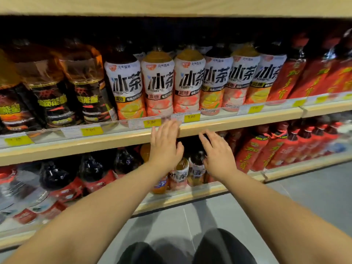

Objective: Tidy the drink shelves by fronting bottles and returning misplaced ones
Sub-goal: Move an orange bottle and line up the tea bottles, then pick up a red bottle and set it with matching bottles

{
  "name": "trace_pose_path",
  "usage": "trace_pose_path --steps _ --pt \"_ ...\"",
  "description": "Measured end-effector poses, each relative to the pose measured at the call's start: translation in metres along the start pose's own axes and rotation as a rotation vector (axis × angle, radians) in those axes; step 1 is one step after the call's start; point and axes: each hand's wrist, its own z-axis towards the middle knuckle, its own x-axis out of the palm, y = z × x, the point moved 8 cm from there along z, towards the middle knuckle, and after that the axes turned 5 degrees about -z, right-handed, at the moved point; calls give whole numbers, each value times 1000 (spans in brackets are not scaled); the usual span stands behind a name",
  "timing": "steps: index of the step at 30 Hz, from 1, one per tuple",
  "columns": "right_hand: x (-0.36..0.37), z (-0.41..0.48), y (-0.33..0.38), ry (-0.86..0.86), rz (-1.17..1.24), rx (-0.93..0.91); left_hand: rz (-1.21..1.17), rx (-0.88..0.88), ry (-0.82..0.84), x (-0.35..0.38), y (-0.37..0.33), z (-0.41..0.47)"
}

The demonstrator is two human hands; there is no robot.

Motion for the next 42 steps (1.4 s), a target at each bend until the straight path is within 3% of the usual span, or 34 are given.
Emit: trace_pose_path --steps 5,8,13,22,29,32,37,42 --pt "33 -48 -76 114 36 265 303 24 156 65 -32 14" --pt "65 -72 -101 180 220 421 268 -15 16 77 -26 23" --pt "131 -83 -118 233 411 504 375 131 -317 91 -11 28" --pt "196 -23 -153 318 677 394 714 129 -584 104 1 28" --pt "205 -5 -168 345 703 155 795 82 -558 103 1 28" --pt "211 5 -173 399 737 178 788 74 -588 104 -1 31" --pt "233 21 -169 580 594 40 775 89 -698 105 0 29" --pt "229 10 -169 576 771 106 707 105 -672 106 -3 28"
